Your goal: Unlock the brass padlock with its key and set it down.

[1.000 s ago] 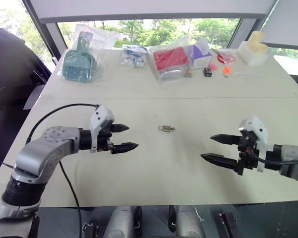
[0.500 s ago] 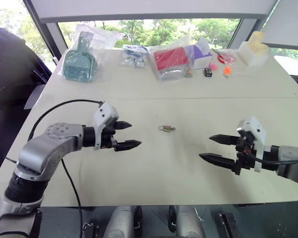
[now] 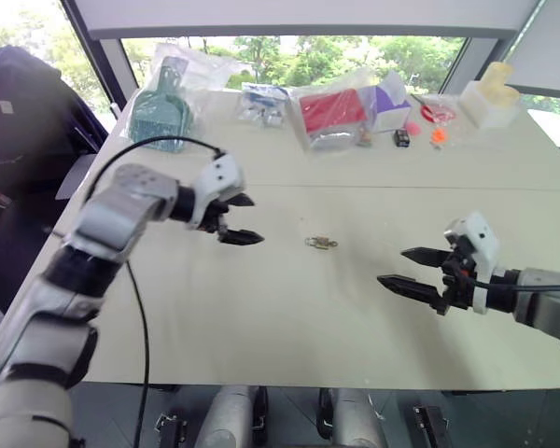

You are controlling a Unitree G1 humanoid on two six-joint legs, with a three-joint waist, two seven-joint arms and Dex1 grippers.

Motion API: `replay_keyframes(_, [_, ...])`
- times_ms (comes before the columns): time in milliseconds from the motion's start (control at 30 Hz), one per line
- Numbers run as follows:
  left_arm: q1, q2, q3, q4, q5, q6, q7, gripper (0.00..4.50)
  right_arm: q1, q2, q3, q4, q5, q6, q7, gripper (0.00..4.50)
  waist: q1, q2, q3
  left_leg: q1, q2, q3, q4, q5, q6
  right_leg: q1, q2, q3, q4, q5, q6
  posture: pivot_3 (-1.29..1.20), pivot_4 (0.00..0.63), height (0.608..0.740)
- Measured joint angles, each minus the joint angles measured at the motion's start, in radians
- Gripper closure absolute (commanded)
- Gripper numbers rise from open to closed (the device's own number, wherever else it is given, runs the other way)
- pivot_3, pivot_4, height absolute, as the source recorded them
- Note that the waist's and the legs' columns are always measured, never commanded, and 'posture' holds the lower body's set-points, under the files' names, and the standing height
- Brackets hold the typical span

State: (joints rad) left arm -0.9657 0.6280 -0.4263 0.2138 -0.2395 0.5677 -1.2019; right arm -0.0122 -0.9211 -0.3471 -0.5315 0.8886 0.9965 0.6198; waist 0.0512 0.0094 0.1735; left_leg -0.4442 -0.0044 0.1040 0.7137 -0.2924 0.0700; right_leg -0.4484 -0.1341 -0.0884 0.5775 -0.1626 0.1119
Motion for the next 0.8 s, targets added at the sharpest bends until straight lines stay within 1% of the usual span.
replay_keyframes(100, [-0.117,-0.172,-0.078,0.245,0.085,-0.112,-0.041,0.2,0.017,0.046,-0.013,-0.038,0.0,-0.001,-0.044,0.02,-0.001,-0.001,0.0,-0.001,0.0,0.0,0.001,-0.001,0.003,-0.001,0.0,0.0,0.0,0.0,0.0,0.0,0.15,0.735])
replay_keyframes(167, [-0.167,-0.243,-0.105,0.363,0.126,-0.195,-0.066,0.2,0.021,0.064,-0.018,-0.056,0.001,-0.001,-0.07,0.02,-0.009,-0.001,0.001,-0.001,0.0,0.0,0.001,-0.001,0.003,-0.001,0.0,0.0,0.0,0.0,0.0,0.0,0.15,0.735])
replay_keyframes(300, [-0.289,-0.412,-0.122,0.698,0.224,-0.39,-0.077,0.2,0.027,0.117,-0.021,-0.087,0.0,-0.001,-0.136,0.02,-0.012,-0.001,0.001,-0.002,0.0,0.0,0.001,-0.002,0.004,-0.002,0.0,0.0,0.001,0.0,0.0,0.0,0.15,0.735])
replay_keyframes(400, [-0.332,-0.497,-0.127,0.889,0.296,-0.499,-0.054,0.2,0.029,0.148,-0.019,-0.119,0.002,0.0,-0.181,0.02,-0.012,-0.001,0.001,-0.002,0.001,0.0,0.001,-0.002,0.004,-0.002,0.0,0.0,0.001,0.0,0.0,0.0,0.15,0.735])
replay_keyframes(533, [-0.344,-0.547,-0.127,1.013,0.364,-0.575,-0.037,0.2,0.034,0.159,-0.021,-0.14,0.012,0.001,-0.214,0.02,-0.011,-0.002,0.001,-0.002,0.001,0.0,0.001,-0.002,0.005,-0.002,0.0,0.0,0.001,0.0,0.0,0.0,0.15,0.735])
replay_keyframes(767, [-0.374,-0.571,-0.094,1.079,0.434,-0.627,-0.031,0.2,0.056,0.171,-0.025,-0.155,0.029,-0.002,-0.253,0.02,-0.012,-0.002,0.001,-0.001,0.001,0.0,0.002,-0.002,0.005,-0.001,0.0,0.0,0.001,0.0,0.0,0.0,0.15,0.735])
replay_keyframes(800, [-0.374,-0.571,-0.089,1.081,0.439,-0.628,-0.031,0.46,0.058,0.175,-0.025,-0.155,0.029,-0.002,-0.256,0.0,-0.012,-0.002,0.001,-0.001,0.001,0.0,0.002,-0.002,0.005,-0.001,0.0,0.0,0.001,0.0,0.0,0.0,0.15,0.735])
